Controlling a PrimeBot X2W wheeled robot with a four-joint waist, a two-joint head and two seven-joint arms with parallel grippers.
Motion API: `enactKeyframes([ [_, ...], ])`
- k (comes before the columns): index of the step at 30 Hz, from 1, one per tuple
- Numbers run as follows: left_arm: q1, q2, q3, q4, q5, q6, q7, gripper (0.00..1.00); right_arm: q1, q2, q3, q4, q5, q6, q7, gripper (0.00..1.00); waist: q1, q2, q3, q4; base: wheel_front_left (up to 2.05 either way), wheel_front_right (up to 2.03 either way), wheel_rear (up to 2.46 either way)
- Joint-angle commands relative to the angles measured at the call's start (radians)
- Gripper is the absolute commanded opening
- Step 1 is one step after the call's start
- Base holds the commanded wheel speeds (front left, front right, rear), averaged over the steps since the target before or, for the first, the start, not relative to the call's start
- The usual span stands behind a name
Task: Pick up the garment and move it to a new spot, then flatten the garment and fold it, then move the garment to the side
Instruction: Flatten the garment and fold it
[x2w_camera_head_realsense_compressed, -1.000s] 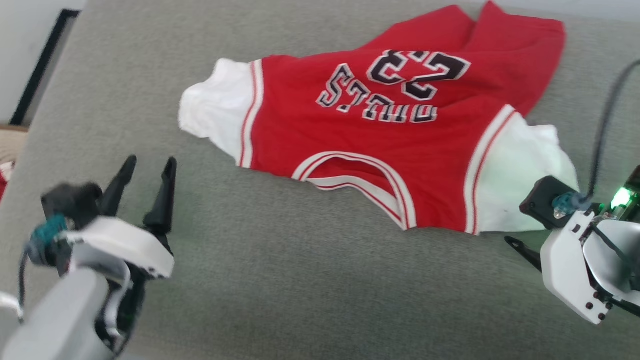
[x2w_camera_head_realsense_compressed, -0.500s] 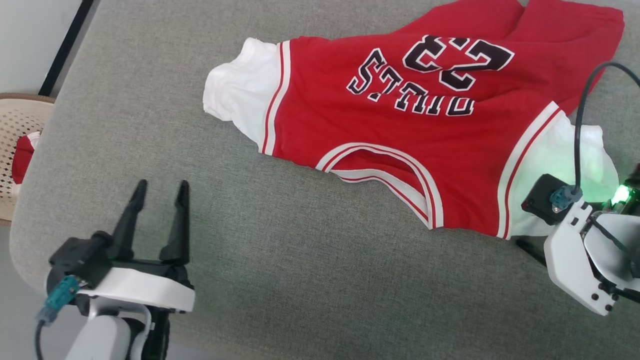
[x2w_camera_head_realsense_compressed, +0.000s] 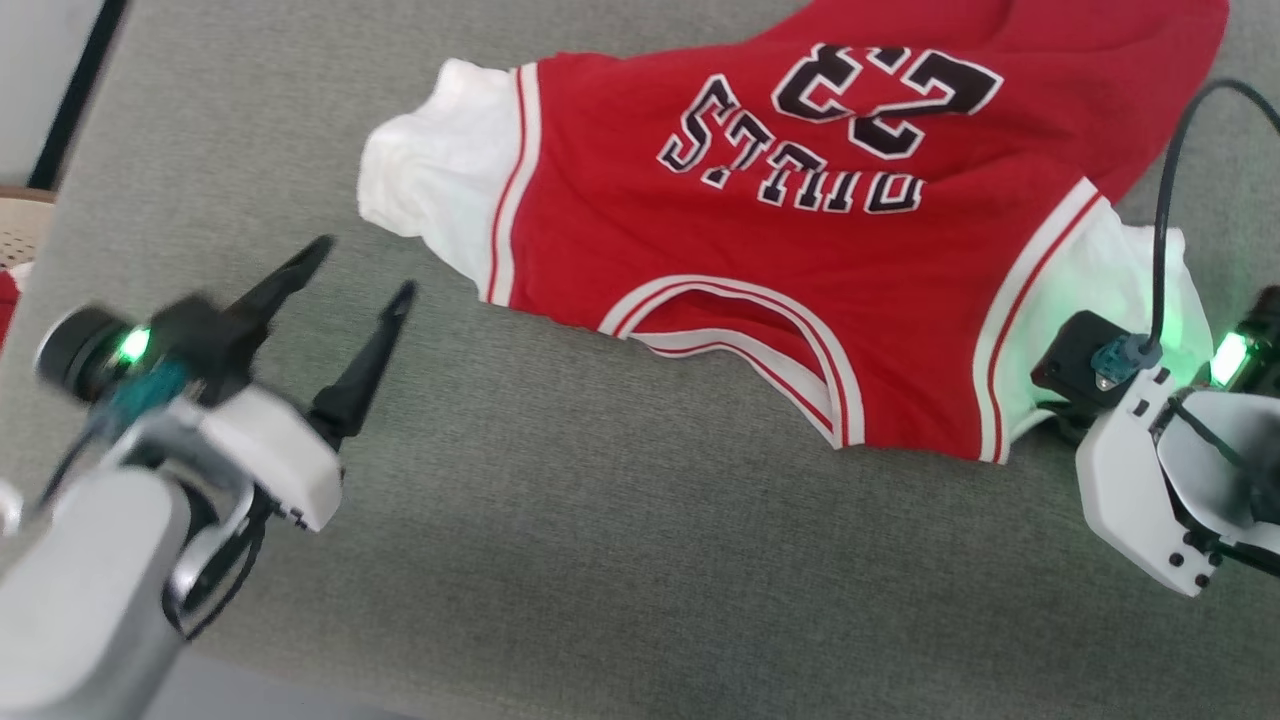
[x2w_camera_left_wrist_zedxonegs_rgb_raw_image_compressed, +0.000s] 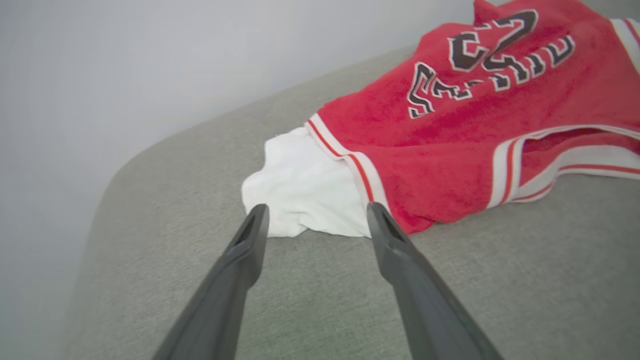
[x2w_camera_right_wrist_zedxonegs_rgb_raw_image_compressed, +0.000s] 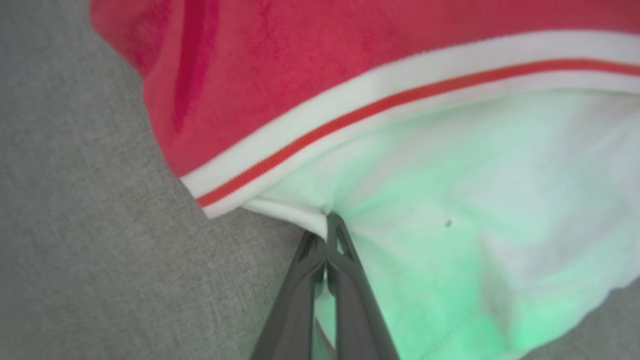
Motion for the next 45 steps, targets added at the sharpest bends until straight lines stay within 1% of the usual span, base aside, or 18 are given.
enactKeyframes([
  [1,-0.086,0.060,-0.109,-0.010,-0.092,-0.003,0.080,1.00,0.007,-0.007,0.021,0.037,-0.012,-0.008,0.026,0.00,0.0000,-0.0001,0.019,-0.011,0.00,0.00,0.00],
  [2,-0.140,0.110,-0.176,-0.014,-0.133,-0.003,0.128,1.00,0.000,-0.006,0.020,0.034,-0.015,-0.009,0.030,0.00,0.0000,-0.0001,0.027,-0.015,0.00,0.00,0.00],
  [4,-0.243,0.170,-0.294,-0.013,-0.247,-0.001,0.228,1.00,-0.016,-0.003,0.021,0.024,-0.020,-0.009,0.036,0.00,0.0000,-0.0001,0.045,-0.024,0.00,0.00,0.00],
  [6,-0.345,0.203,-0.398,-0.004,-0.367,-0.001,0.326,1.00,-0.023,0.000,0.018,0.020,-0.018,-0.009,0.042,0.00,0.0000,-0.0001,0.060,-0.031,0.00,0.00,0.00],
  [8,-0.447,0.231,-0.472,0.018,-0.460,-0.001,0.403,1.00,-0.034,0.003,0.016,0.016,-0.016,-0.009,0.052,0.00,0.0000,-0.0001,0.075,-0.038,0.00,0.00,0.00],
  [11,-0.568,0.235,-0.573,0.063,-0.563,-0.001,0.481,1.00,-0.049,0.007,0.014,0.004,-0.024,-0.012,0.064,0.00,0.0000,-0.0001,0.097,-0.051,0.00,0.00,0.00],
  [13,-0.628,0.230,-0.616,0.108,-0.633,-0.001,0.528,1.00,-0.055,0.007,0.011,0.002,-0.028,-0.012,0.071,0.00,0.0000,-0.0001,0.109,-0.057,0.00,0.00,0.00],
  [17,-0.714,0.230,-0.695,0.202,-0.722,-0.001,0.618,1.00,-0.065,0.008,0.006,-0.006,-0.036,-0.013,0.084,0.00,0.0000,-0.0001,0.129,-0.070,0.00,0.00,0.00],
  [21,-0.755,0.236,-0.745,0.277,-0.783,-0.001,0.630,1.00,-0.060,0.016,0.002,-0.011,-0.042,-0.013,0.092,0.00,0.0000,-0.0001,0.146,-0.085,0.00,0.00,0.00],
  [28,-0.748,0.214,-0.812,0.284,-0.953,-0.002,0.679,1.00,-0.058,0.027,-0.013,-0.021,-0.055,-0.015,0.100,0.00,0.0000,-0.0001,0.175,-0.102,0.00,0.00,0.00],
  [29,-0.749,0.210,-0.820,0.278,-0.965,-0.003,0.685,0.96,-0.060,0.029,-0.016,-0.022,-0.056,-0.015,0.101,0.00,0.0000,-0.0001,0.179,-0.104,0.00,0.00,0.00],
  [30,-0.749,0.206,-0.827,0.272,-0.980,-0.005,0.688,0.78,-0.061,0.031,-0.019,-0.024,-0.058,-0.015,0.100,0.00,0.0000,-0.0001,0.184,-0.106,0.00,0.00,0.00],
  [31,-0.748,0.201,-0.832,0.267,-0.994,-0.005,0.689,0.57,-0.062,0.032,-0.023,-0.025,-0.061,-0.015,0.100,0.00,0.0000,-0.0001,0.188,-0.108,0.00,0.00,0.00],
  [33,-0.749,0.199,-0.843,0.267,-1.014,-0.005,0.692,0.29,-0.066,0.032,-0.032,-0.024,-0.065,-0.016,0.100,0.00,0.0000,-0.0001,0.193,-0.112,0.00,0.00,0.00],
  [34,-0.750,0.199,-0.848,0.269,-1.013,-0.005,0.690,0.02,-0.067,0.032,-0.036,-0.023,-0.067,-0.017,0.099,0.00,0.0000,-0.0001,0.194,-0.114,0.00,0.00,0.00],
  [37,-0.750,0.203,-0.857,0.273,-1.032,-0.005,0.677,0.00,-0.068,0.037,-0.057,-0.019,-0.073,-0.017,0.083,0.00,0.0000,-0.0001,0.192,-0.119,0.00,0.00,0.00],
  [41,-0.754,0.214,-0.839,0.266,-1.069,-0.005,0.620,0.00,-0.063,0.053,-0.101,-0.015,-0.078,-0.017,0.045,0.00,0.0000,-0.0001,0.169,-0.124,0.00,0.00,0.00],
  [45,-0.756,0.252,-0.808,0.241,-1.096,-0.004,0.542,0.00,-0.037,0.066,-0.179,-0.025,-0.080,-0.016,-0.011,0.00,0.0000,-0.0001,0.123,-0.130,0.00,0.00,0.00],
])
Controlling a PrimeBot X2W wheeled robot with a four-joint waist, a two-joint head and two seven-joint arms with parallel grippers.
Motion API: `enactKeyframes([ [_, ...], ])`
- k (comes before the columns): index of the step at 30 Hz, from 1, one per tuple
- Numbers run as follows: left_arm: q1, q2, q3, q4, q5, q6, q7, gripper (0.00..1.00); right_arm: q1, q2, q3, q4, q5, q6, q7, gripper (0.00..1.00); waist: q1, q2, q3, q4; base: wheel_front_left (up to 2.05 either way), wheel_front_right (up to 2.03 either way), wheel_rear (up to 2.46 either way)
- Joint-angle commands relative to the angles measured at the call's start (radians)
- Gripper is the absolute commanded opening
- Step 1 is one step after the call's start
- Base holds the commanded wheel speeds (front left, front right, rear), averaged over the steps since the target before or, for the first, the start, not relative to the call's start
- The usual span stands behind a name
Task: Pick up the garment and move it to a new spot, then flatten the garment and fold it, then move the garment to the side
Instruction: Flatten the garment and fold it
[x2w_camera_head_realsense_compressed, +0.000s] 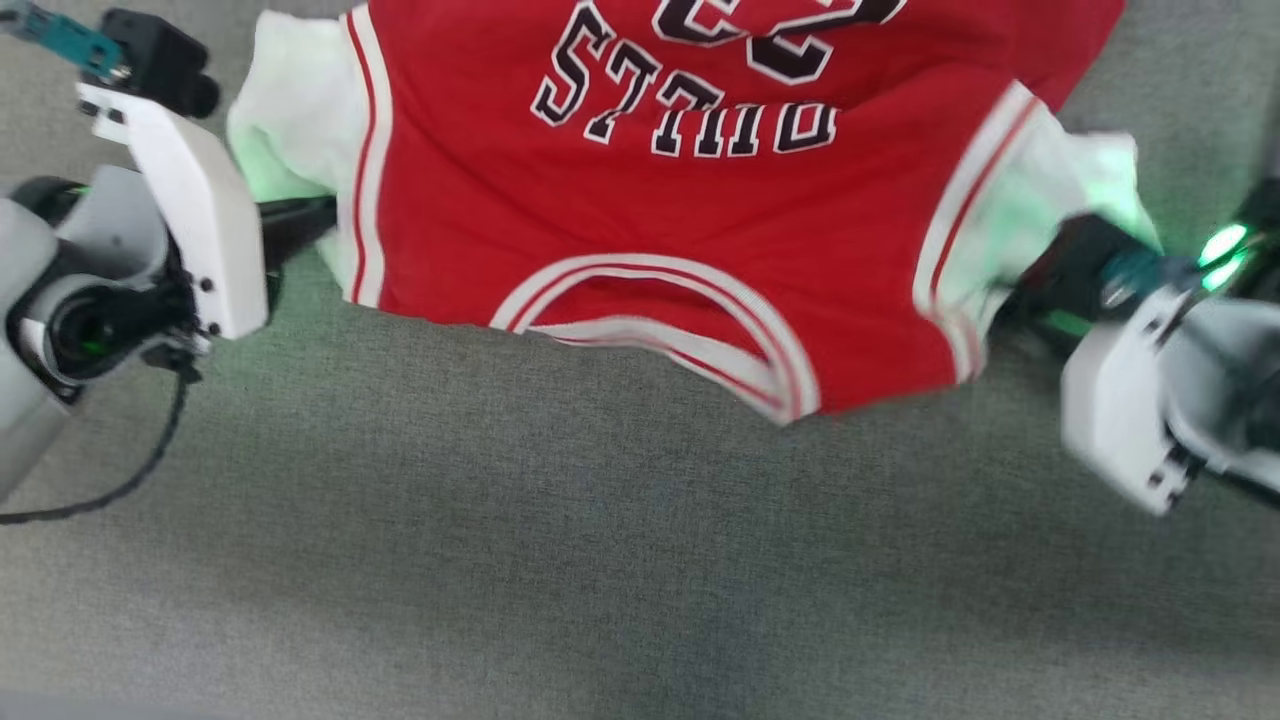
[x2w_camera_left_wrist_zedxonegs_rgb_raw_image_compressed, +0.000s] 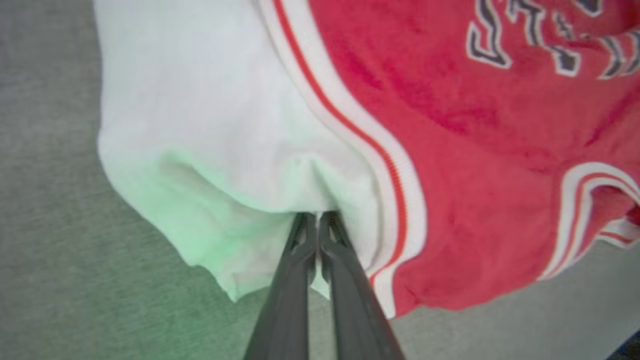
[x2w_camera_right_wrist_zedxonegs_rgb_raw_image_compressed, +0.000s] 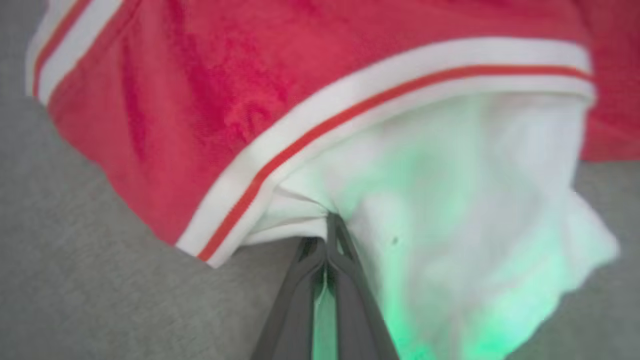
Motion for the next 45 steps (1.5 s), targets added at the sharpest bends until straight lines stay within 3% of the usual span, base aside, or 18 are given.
enactKeyframes([
  [1,0.021,0.003,0.012,-0.020,-0.018,-0.003,-0.027,0.00,0.022,-0.022,-0.034,0.047,-0.026,-0.019,-0.005,0.00,0.0000,0.0000,-0.034,-0.006,0.00,0.00,0.00],
  [9,0.093,0.074,0.137,-0.273,-0.130,-0.002,-0.221,0.00,0.153,0.042,-0.303,-0.022,-0.064,-0.015,-0.121,0.00,0.0000,0.0000,-0.152,-0.039,0.00,0.00,0.00],
  [17,0.167,0.145,0.218,-0.537,-0.169,-0.002,-0.275,0.00,0.319,0.089,-0.628,-0.158,-0.064,-0.015,-0.131,0.00,0.0000,0.0000,-0.193,-0.058,0.00,0.00,0.00],
  [23,0.205,0.137,0.332,-0.641,-0.210,-0.002,-0.353,0.00,0.405,0.162,-0.885,-0.285,-0.048,-0.015,-0.111,0.00,0.0000,0.0000,-0.161,-0.068,0.00,0.00,0.00],
  [26,0.207,0.101,0.343,-0.583,-0.170,-0.002,-0.350,0.00,0.379,0.202,-0.873,-0.253,-0.024,-0.014,-0.103,0.00,0.0000,0.0000,-0.135,-0.077,0.00,0.00,0.00],
  [29,0.158,0.032,0.357,-0.482,-0.143,-0.002,-0.343,0.00,0.272,0.219,-0.798,-0.160,-0.014,-0.013,-0.125,0.00,0.0000,0.0000,-0.106,-0.093,0.00,0.00,0.00],
  [37,-0.140,-0.164,0.435,-0.035,-0.073,-0.002,-0.368,0.00,-0.237,0.333,-0.649,0.203,-0.073,-0.013,-0.228,0.00,0.0000,0.0000,-0.036,-0.139,0.00,0.00,0.00],
  [41,-0.330,-0.249,0.479,0.170,-0.018,-0.002,-0.451,0.00,-0.500,0.414,-0.677,0.419,-0.103,-0.013,-0.336,0.00,0.0000,0.0000,-0.030,-0.157,0.00,0.00,0.00],
  [45,-0.511,-0.328,0.502,0.325,0.042,-0.002,-0.551,0.00,-0.709,0.454,-0.703,0.595,-0.167,-0.013,-0.461,0.00,0.0000,0.0000,-0.037,-0.162,0.00,0.00,0.00],
])
